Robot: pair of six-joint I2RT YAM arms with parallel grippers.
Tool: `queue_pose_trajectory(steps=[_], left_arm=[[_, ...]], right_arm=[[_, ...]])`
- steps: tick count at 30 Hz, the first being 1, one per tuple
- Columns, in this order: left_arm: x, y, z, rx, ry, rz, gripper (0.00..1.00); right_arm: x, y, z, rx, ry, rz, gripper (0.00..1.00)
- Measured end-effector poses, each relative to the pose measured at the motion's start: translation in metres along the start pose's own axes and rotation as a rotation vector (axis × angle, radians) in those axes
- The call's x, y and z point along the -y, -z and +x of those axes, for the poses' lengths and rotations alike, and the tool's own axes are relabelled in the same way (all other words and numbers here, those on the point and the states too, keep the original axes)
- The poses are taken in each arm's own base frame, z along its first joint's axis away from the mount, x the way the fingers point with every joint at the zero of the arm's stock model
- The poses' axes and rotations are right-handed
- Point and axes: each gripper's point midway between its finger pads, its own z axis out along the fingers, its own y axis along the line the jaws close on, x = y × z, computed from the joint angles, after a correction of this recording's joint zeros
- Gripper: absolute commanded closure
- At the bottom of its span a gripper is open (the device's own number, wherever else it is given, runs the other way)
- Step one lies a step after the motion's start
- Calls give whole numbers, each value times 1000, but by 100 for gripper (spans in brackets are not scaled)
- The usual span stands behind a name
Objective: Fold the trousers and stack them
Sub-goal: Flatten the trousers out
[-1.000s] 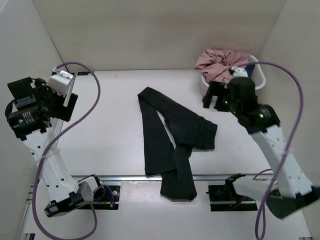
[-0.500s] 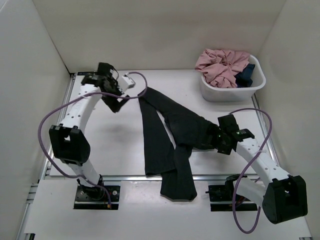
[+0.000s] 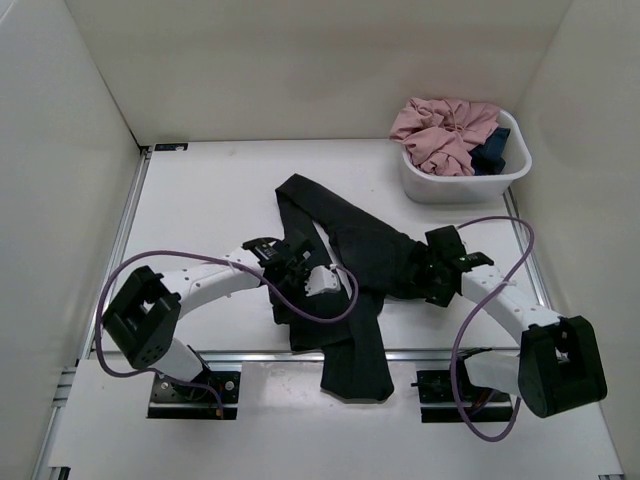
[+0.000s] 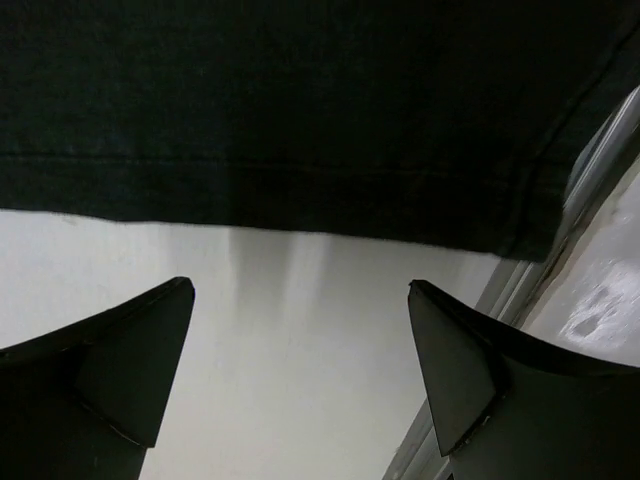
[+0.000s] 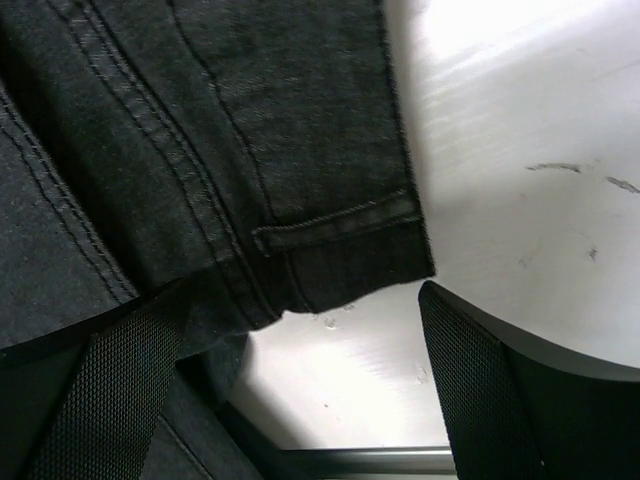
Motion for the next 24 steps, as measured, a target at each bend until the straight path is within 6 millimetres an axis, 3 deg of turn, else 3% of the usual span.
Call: queue_pose_trajectory(steps=[7, 12, 15, 16, 17, 18, 23, 24], left_arm=[[18, -20, -31, 91, 74, 47, 0], [43, -44, -29, 78, 31, 75, 2], [44, -47, -31, 99, 0, 48, 25], [43, -47, -31, 103, 1, 36, 38], [39, -49, -32, 110, -10, 15, 70], [38, -50, -32, 114, -8, 11, 86], [31, -53, -30, 106, 3, -30, 86], [30, -53, -29, 107, 6, -35, 86]], right_arm=[[-8, -3, -4, 25, -6, 0, 1], [-8, -12, -2, 10, -37, 23, 2], [-8, -17, -1, 1, -63, 33, 5], [-8, -18, -1, -1, -70, 34, 13], [-9, -19, 0, -2, -71, 33, 20], [-9, -20, 0, -1, -82, 36, 37], [-6, -26, 2, -2, -115, 58, 100], [-5, -27, 3, -4, -116, 63, 100]])
